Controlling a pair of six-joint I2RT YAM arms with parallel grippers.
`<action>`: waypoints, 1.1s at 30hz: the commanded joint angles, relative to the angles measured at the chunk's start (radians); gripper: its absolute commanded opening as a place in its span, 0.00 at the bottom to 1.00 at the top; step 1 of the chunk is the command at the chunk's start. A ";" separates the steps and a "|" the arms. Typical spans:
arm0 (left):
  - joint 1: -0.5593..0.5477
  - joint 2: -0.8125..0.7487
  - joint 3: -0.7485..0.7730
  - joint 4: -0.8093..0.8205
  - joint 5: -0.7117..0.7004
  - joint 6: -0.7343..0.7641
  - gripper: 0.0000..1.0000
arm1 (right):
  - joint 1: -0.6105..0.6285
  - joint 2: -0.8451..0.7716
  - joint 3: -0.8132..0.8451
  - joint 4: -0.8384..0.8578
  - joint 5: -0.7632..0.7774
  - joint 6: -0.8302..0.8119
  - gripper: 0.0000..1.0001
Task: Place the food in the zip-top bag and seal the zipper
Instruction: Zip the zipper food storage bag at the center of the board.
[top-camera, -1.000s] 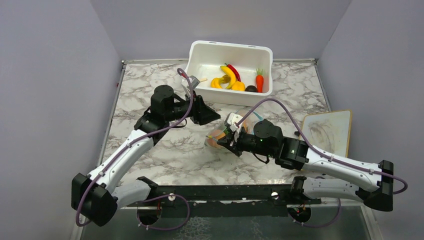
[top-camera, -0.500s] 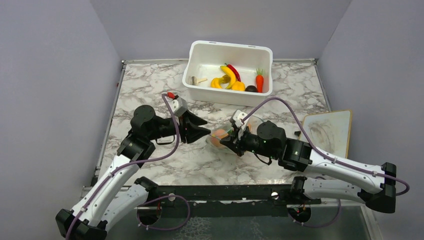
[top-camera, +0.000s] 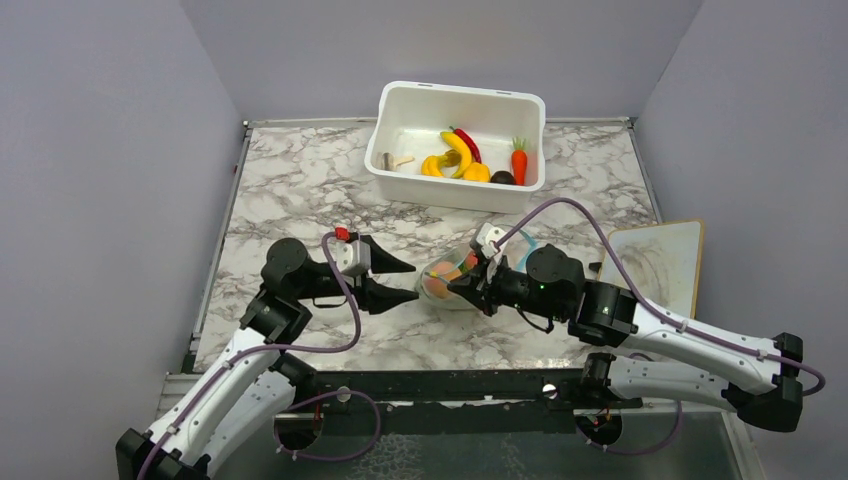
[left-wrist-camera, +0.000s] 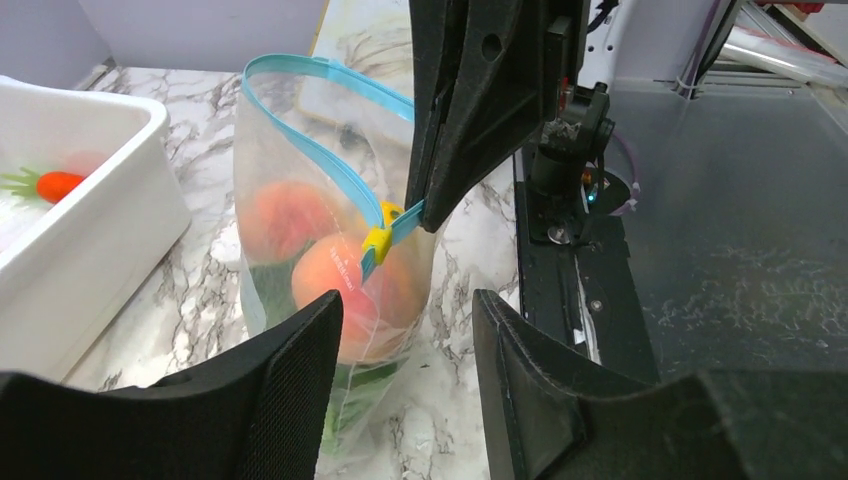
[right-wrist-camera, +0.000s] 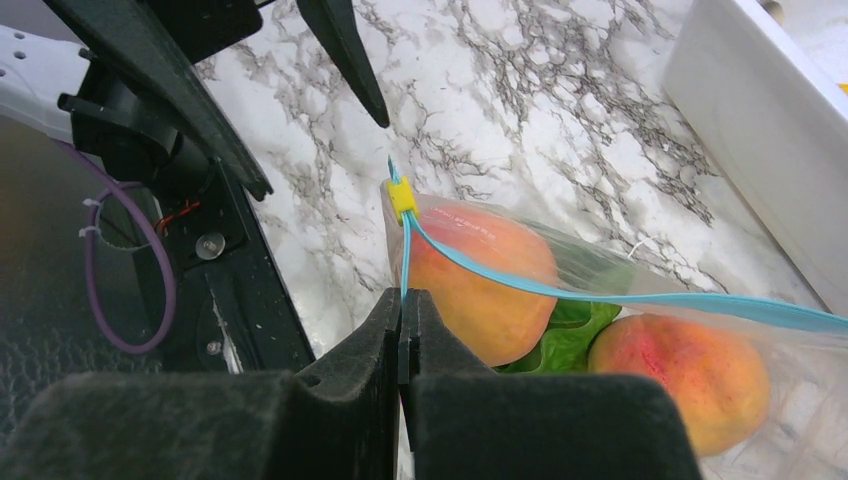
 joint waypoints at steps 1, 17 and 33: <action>-0.012 0.032 -0.010 0.082 0.063 0.013 0.52 | 0.004 -0.004 -0.008 0.045 -0.042 -0.014 0.01; -0.040 0.117 -0.042 0.123 0.037 0.048 0.50 | 0.004 0.007 -0.007 0.073 -0.092 -0.027 0.01; -0.068 0.116 -0.073 0.162 0.032 0.071 0.00 | 0.005 0.004 -0.032 0.097 -0.106 -0.009 0.05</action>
